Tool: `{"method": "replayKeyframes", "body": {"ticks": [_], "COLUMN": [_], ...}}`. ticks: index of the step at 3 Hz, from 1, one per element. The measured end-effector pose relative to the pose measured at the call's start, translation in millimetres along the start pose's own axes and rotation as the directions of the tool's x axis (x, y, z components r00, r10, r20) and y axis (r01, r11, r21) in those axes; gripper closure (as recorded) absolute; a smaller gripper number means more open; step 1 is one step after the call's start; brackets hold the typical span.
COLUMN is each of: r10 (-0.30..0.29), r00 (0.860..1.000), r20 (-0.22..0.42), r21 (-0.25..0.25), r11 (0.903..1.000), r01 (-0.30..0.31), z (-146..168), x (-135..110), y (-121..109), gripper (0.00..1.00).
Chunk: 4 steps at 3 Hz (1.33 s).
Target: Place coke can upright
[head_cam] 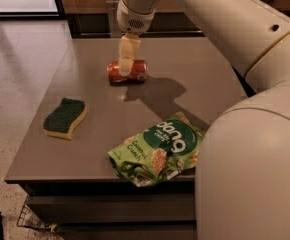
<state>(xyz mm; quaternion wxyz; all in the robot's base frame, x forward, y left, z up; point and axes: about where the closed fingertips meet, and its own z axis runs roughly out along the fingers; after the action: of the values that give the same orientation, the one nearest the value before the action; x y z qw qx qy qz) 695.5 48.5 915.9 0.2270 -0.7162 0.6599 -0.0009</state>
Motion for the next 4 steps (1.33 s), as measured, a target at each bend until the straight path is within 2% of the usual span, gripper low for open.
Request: {"method": "replayKeyframes", "body": {"ticks": [2, 3, 4], "r10": [0.008, -0.019, -0.075], "r00": [0.998, 0.996, 0.993], "r20": [-0.059, -0.085, -0.092], "r21": [-0.023, -0.056, -0.107], "r11": [0.9997, 0.9983, 0.9921], "r01": [-0.009, 0.015, 0.065], "z": [28.5, 41.3, 56.4], "x": [27.4, 31.0, 23.0], "y": [-0.1, 2.9, 9.1], "gripper": [0.00, 0.00, 0.00]}}
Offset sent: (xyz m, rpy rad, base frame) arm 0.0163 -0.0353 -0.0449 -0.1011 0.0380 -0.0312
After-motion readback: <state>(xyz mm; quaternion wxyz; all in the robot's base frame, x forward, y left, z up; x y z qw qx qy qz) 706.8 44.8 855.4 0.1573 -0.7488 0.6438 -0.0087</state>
